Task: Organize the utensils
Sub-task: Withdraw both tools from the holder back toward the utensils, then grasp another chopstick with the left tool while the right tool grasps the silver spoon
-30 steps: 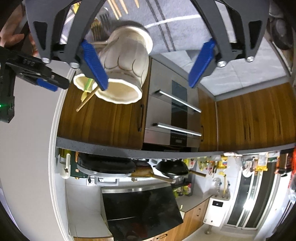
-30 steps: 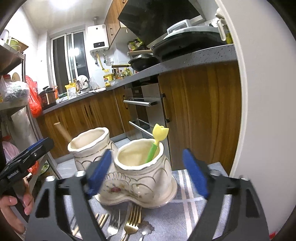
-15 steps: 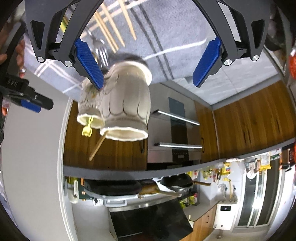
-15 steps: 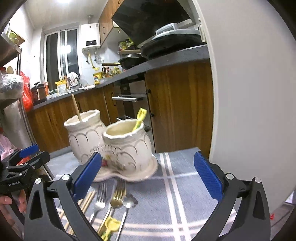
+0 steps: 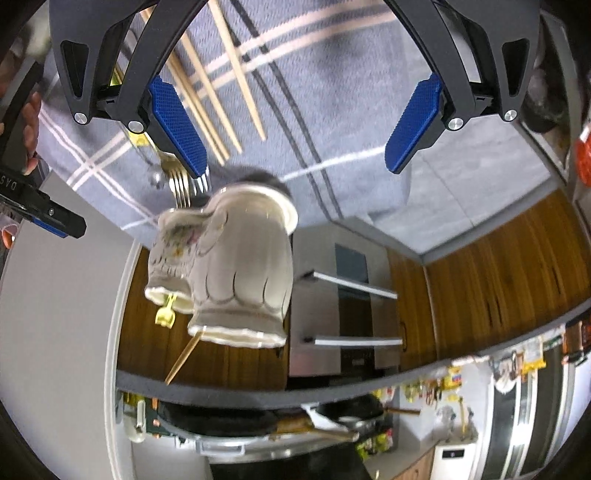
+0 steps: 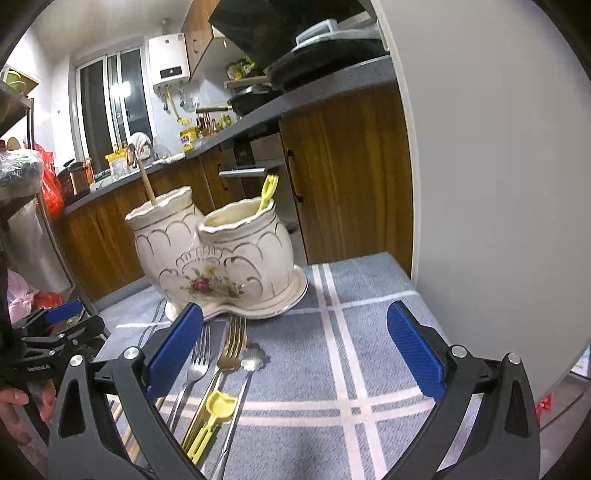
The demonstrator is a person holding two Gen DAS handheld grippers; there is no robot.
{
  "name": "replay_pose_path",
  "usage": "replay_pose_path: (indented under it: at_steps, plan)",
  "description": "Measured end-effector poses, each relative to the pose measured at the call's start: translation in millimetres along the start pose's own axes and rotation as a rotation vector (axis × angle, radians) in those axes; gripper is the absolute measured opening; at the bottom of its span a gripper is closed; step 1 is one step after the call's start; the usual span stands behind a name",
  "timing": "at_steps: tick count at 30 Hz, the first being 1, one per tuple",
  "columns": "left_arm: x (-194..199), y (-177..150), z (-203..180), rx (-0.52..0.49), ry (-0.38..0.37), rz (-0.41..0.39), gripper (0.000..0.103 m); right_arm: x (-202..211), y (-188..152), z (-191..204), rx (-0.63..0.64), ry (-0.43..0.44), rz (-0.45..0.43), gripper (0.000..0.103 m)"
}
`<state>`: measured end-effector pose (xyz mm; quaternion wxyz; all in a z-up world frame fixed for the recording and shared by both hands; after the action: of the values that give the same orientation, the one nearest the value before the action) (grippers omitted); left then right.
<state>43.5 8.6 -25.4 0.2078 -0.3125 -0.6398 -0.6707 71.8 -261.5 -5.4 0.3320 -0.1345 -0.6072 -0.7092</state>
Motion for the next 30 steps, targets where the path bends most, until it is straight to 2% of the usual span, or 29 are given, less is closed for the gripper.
replay_pose_path:
  at_steps: [9, 13, 20, 22, 25, 28, 30]
  plan:
    - [-22, -11, -6, -0.051, 0.01, 0.142, 0.096, -3, -5, 13, 0.057, -0.011, 0.034, 0.098]
    - [-27, -15, -7, -0.064, -0.001, 0.18, 0.092, -4, -5, 13, 0.057, -0.015, 0.043, 0.098]
    - [-26, -23, -25, -0.146, -0.045, 0.231, 0.064, -7, -5, 11, 0.073, -0.049, 0.075, 0.098]
    - [-28, -27, -29, -0.159, -0.049, 0.25, 0.055, -10, -6, 12, 0.089, -0.073, 0.096, 0.098]
    - [-27, -34, -33, -0.176, -0.057, 0.268, 0.047, -16, -11, 16, 0.129, -0.11, 0.143, 0.098]
    - [-25, -38, -34, -0.18, -0.064, 0.276, 0.04, -25, -17, 23, 0.184, -0.127, 0.183, 0.089]
    - [-25, -45, -34, -0.186, -0.064, 0.289, 0.034, -31, -21, 26, 0.197, -0.119, 0.219, 0.076]
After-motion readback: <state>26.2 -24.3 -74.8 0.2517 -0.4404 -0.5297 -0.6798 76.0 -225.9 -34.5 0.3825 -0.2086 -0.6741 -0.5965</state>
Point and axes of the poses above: each gripper's, at about its wrist camera, not at the fingertips, and x roughly against the way its jaws point, z to its left, y to its top, the point moved 2 cm from there along -x, roughly the way its jaws point, and after that the axes turned 10 degrees about z, right-handed, at the moved point
